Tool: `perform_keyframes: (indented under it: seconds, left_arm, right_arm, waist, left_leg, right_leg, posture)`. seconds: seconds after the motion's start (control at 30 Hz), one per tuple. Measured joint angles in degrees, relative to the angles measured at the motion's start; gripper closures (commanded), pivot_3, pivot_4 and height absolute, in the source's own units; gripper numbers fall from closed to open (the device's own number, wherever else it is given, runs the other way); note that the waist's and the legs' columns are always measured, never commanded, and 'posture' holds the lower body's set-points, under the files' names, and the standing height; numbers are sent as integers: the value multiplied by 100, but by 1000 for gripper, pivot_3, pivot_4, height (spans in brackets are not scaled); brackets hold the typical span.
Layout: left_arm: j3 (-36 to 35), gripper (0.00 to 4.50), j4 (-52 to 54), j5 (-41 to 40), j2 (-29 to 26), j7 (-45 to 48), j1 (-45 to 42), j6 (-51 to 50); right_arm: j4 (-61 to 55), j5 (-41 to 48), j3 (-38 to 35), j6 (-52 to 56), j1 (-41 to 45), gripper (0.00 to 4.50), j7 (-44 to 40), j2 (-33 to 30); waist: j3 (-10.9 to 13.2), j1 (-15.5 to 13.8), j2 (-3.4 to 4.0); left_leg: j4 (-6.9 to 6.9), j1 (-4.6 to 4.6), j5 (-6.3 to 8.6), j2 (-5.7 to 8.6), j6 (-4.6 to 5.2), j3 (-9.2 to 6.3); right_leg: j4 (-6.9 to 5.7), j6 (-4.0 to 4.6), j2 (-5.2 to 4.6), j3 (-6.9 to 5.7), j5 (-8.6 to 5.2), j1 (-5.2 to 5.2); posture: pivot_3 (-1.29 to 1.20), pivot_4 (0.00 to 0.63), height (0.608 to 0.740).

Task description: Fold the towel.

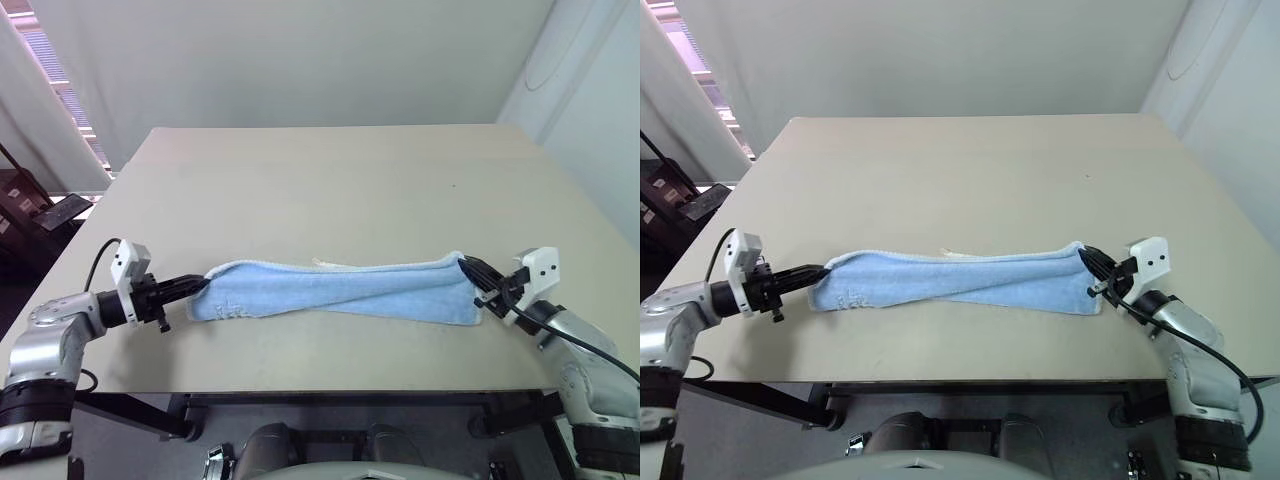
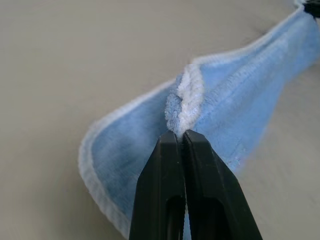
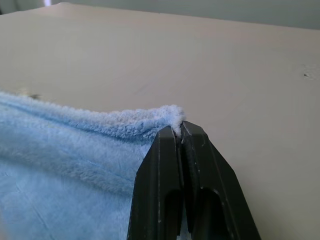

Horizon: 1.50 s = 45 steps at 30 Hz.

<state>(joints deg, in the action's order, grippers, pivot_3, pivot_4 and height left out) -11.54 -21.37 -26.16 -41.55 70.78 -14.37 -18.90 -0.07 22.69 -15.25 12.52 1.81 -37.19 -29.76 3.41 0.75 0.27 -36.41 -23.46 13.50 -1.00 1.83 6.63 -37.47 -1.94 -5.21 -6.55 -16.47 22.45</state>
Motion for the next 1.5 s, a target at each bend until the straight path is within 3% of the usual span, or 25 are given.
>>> perform_keyframes:
  seconds: [0.43,0.77,0.8,0.9,1.07,1.2,1.27,1.4,1.5]
  left_arm:
    - [112,4438,-552,56,172,-228,-228,-215]
    - [115,4438,-692,59,305,-445,-251,-347]
    - [115,3974,-712,54,336,-463,-276,-366]
    - [98,3165,-809,50,356,-539,-359,-435]
    - [16,1240,-892,21,384,-605,-450,-509]
    - [-89,0,-891,-34,393,-623,-449,-570]
    - [-116,0,-891,-34,391,-659,-447,-570]
    - [-249,0,-889,-35,390,-854,-438,-532]
    - [-394,0,-687,-108,370,-911,-367,-518]
  right_arm:
    - [181,-129,394,-85,214,4500,-82,203]
    - [365,-136,415,524,454,4500,60,166]
    - [370,-136,417,572,466,4500,77,166]
    - [369,-134,418,639,518,3833,92,166]
    - [213,-106,570,1135,513,2026,-44,74]
    - [172,-110,562,1182,513,631,-42,74]
    - [173,-99,491,1254,547,23,47,73]
    - [202,372,-167,1794,909,23,558,142]
    - [186,1177,-889,2808,1205,23,829,55]
  waist:
    - [-1,9,-2]
    - [-1,10,-2]
    - [-1,7,-2]
    - [-1,8,-2]
    - [-1,19,-2]
    - [-1,14,-2]
    - [-1,14,-2]
    - [-1,12,-2]
    - [0,8,-3]
  left_leg:
    - [-22,0,0,-4,0,-2]
    - [-34,-1,1,-6,0,-4]
    - [-34,-2,1,-6,0,-4]
    - [-35,-2,1,-6,1,-4]
    - [-36,-3,1,-7,1,-4]
    - [-38,-3,1,-6,1,-4]
    - [-40,-3,1,-7,1,-4]
    - [-46,-5,1,-6,1,-4]
    - [-45,-7,2,-7,1,-5]
  right_leg:
    - [-17,-20,-1,1,11,-1]
    - [-22,-2,-4,1,6,1]
    - [-22,-2,-4,1,6,1]
    - [-23,-3,-4,1,6,1]
    - [-24,-3,-4,2,6,2]
    - [-25,-3,-4,1,6,2]
    - [-25,-3,-4,1,6,2]
    - [-31,-1,-8,1,7,4]
    - [-32,0,-9,1,6,4]
  posture:
    - [0,0,724]
    - [0,0,724]
    - [0,0,724]
    - [0,0,724]
    - [0,0,724]
    - [0,0,724]
    - [0,0,724]
    - [0,0,724]
    - [0,0,724]
